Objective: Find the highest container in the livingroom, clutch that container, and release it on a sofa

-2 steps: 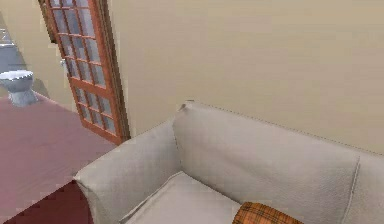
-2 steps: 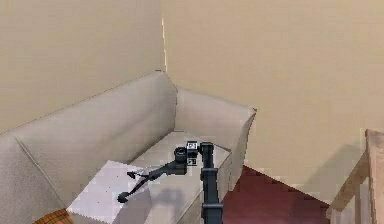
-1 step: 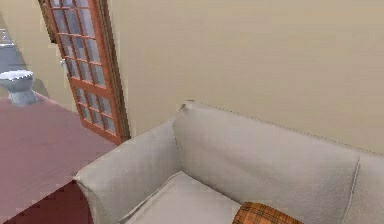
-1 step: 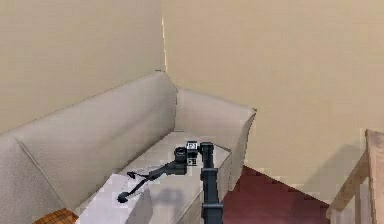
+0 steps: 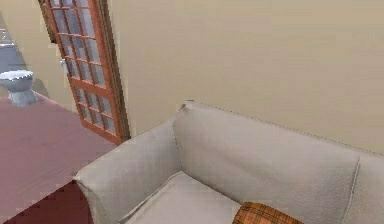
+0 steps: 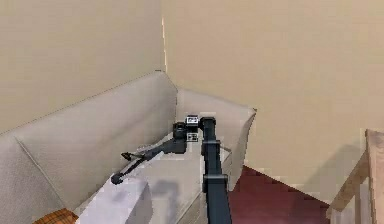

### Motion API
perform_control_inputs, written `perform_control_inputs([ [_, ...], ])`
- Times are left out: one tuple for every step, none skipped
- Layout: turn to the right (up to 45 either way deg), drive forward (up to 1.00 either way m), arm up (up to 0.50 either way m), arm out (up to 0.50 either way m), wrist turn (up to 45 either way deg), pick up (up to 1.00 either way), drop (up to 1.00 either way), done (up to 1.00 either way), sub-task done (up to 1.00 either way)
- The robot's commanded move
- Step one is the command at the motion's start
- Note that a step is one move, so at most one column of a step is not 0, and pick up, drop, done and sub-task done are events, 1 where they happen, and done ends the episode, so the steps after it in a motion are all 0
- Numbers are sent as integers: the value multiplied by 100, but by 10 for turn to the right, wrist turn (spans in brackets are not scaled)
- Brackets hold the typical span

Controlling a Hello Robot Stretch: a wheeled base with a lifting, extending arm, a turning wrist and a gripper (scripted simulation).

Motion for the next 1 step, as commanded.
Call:
perform_control_inputs([
  [0, 0, 0, -8, 0, 0, 0, 0, 0],
])
